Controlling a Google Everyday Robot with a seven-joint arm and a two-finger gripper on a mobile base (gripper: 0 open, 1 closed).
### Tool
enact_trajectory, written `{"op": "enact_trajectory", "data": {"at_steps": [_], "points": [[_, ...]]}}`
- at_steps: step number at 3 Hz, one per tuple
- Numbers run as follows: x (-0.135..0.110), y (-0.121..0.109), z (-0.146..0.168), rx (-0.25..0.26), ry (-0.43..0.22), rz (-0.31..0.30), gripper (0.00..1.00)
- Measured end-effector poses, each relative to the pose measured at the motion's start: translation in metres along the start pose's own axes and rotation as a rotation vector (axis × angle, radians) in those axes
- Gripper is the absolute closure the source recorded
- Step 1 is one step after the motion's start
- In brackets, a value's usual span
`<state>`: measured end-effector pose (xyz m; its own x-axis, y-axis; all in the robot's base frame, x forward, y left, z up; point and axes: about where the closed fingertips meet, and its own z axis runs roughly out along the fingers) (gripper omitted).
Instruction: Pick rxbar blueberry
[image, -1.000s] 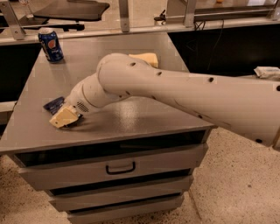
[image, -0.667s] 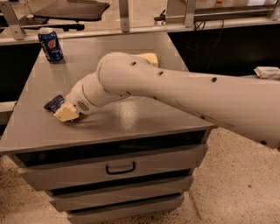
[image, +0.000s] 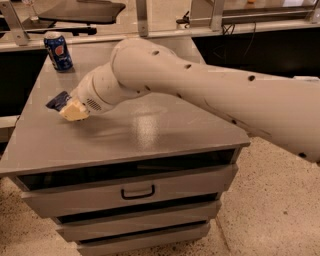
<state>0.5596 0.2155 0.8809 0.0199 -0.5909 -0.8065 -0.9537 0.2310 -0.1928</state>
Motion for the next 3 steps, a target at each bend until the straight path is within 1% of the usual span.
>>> {"op": "enact_trajectory", "data": {"at_steps": [1, 2, 3], "points": [[-0.011, -0.021, -0.007, 0.012, -0.059, -0.034, 1.0], [-0.013, -0.036, -0.016, 0.021, -0.144, -0.05, 1.0], [-0.019, -0.041, -0.037, 0.025, -0.257, -0.06, 1.0]]}}
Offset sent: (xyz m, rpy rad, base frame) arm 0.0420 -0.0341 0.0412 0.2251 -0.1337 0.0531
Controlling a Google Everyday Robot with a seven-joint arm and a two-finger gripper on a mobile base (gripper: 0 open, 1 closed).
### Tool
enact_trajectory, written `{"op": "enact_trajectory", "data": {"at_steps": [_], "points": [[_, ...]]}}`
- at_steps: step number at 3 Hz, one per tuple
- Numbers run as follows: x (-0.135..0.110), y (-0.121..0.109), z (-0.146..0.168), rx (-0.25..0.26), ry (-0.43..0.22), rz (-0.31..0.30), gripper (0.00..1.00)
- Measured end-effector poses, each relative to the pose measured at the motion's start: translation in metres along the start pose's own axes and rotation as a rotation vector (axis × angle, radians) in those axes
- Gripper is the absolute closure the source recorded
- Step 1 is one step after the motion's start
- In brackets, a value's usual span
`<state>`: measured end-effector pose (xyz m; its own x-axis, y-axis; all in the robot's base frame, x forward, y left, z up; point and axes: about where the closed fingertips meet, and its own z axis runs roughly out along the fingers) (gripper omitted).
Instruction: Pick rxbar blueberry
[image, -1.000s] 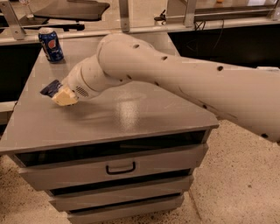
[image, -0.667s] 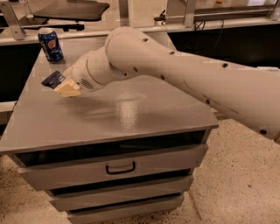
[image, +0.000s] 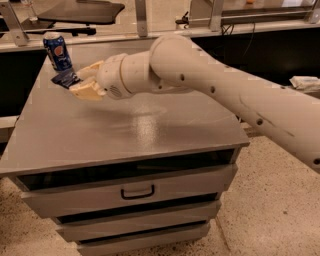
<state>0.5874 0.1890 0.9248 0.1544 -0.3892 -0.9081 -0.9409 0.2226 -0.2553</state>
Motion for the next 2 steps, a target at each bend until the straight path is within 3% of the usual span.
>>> {"op": "enact_trajectory", "data": {"at_steps": [1, 2], "points": [[-0.025, 0.0069, -0.0283, 0.01, -0.103, -0.018, 1.0], [-0.025, 0.007, -0.0283, 0.01, -0.103, -0.018, 1.0]]}}
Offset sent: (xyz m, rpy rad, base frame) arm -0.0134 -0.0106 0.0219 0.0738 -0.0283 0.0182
